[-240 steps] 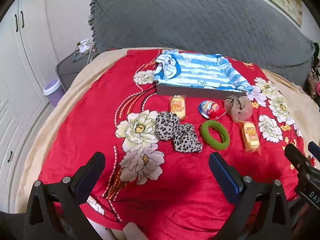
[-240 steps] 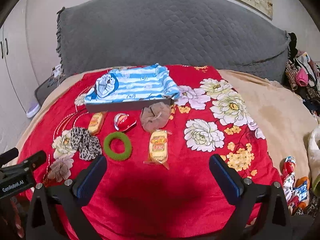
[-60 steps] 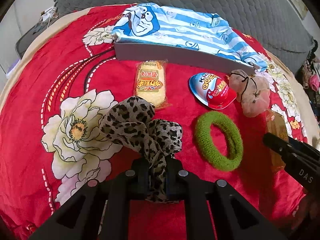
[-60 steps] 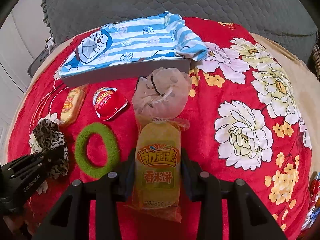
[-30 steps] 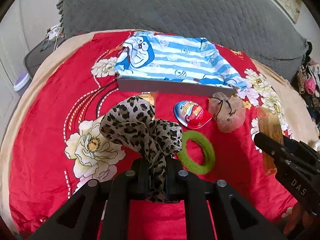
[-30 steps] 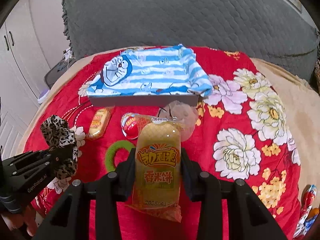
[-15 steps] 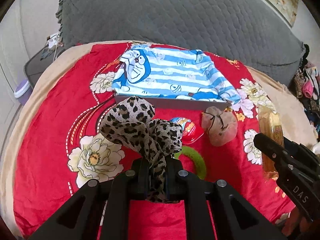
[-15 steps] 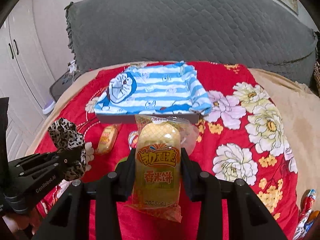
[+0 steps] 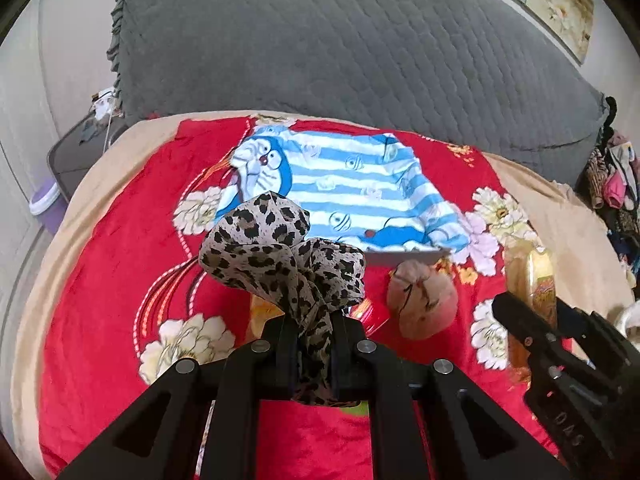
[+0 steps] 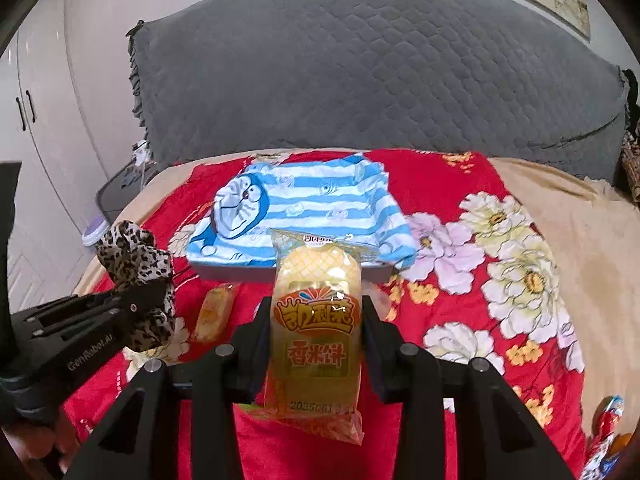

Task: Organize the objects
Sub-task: 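Carry the scrunchies with the left tool while the right tool carries the snack cake toward the striped shirt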

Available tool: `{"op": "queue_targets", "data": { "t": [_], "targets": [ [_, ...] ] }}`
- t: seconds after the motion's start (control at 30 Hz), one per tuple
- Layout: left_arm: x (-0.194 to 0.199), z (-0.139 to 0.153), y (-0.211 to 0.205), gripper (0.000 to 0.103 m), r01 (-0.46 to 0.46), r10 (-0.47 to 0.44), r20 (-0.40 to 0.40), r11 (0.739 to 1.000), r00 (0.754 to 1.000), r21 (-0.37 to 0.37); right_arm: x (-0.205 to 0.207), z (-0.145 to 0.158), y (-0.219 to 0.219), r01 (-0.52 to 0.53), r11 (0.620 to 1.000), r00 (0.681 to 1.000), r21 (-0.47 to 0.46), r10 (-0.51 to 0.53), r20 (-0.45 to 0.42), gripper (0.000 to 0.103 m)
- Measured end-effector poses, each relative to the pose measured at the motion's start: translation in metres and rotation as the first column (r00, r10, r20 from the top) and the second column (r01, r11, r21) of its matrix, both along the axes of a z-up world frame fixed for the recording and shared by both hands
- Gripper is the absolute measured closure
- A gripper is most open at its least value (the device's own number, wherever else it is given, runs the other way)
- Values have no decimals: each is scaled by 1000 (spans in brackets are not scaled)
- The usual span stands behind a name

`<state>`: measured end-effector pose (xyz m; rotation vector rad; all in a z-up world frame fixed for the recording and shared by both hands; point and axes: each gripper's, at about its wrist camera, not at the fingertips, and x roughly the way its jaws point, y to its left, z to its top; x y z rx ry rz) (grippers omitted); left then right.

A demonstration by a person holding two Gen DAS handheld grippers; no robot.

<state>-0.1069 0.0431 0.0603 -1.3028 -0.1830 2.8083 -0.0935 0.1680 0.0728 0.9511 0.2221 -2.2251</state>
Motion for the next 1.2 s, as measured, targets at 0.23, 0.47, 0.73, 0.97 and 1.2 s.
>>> {"op": "queue_targets", "data": {
  "t": [0.23,0.47,0.73,0.97,1.2],
  "targets": [
    [-21,6,9,92,8,-8,-12,1000,1000,-3,-18,7,-6,9,1000,1000,-11,-9,-8,62],
    [-48,1,8,92,-4,4,-12,1000,1000,-4,-37,12,-23,-5,1000,1000,-23,5,-25,62],
    [-76,-3,-7,92,-35,35,-16,999,999,10,-55,12,-43,-20,999,999,-27,19,-41,62],
    [-98,-9,-18,92,-59,59,-12,998,998,16,-66,10,-57,-30,999,999,-26,29,-45,62],
    [-116,-14,-18,92,-55,55,-18,998,998,4,-83,7,-69,-23,1000,999,-19,22,-49,62]
  ]
}}
